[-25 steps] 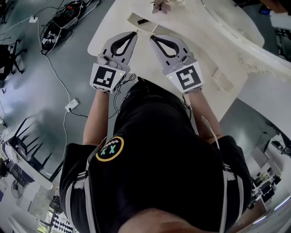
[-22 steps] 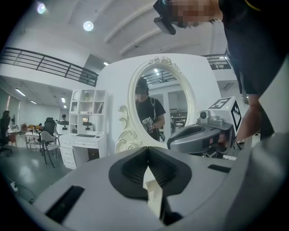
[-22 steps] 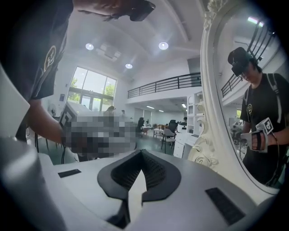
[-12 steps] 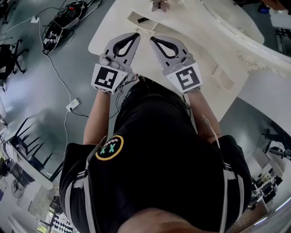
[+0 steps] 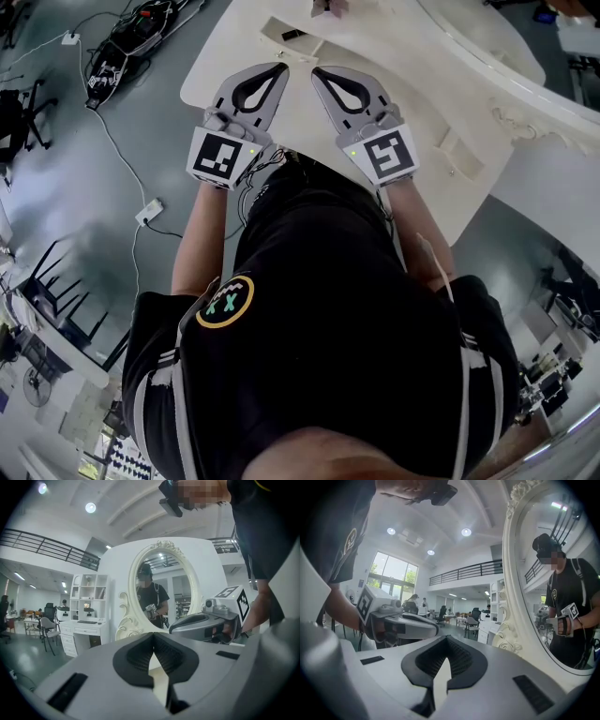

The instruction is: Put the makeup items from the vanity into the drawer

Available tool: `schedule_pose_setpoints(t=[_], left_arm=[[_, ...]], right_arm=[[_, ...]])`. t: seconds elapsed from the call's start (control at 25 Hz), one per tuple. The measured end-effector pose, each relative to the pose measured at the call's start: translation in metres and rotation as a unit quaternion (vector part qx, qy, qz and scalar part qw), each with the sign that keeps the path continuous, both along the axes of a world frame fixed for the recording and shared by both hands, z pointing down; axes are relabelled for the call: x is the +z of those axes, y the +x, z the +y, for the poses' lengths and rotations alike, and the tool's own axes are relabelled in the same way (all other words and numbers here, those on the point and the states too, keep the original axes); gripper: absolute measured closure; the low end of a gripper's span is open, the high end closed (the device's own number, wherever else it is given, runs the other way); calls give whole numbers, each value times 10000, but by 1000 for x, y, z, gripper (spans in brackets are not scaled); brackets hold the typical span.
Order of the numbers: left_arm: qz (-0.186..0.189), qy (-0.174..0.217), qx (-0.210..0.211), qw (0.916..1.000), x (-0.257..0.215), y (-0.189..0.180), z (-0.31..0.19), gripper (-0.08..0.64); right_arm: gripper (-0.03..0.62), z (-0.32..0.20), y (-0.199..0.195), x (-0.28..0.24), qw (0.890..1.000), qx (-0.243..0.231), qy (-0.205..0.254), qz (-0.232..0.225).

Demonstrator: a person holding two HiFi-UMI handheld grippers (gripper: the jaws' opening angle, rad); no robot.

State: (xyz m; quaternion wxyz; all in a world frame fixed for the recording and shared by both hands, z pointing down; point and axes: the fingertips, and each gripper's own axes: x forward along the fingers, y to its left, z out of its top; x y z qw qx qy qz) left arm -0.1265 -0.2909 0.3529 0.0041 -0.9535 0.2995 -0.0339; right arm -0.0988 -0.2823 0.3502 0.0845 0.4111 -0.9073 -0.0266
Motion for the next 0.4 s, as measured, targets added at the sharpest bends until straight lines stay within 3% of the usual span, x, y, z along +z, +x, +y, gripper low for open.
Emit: schedule_pose_setpoints(t=[0.2,0.4], left_arm=[[-124,203,167,9996,9,0,2,540],[-186,83,44,9998,14,0,4,540]], right_arm=[[572,-1,1,4,10000,32,-36,-27],[572,3,4,4,10000,19,-14,18]])
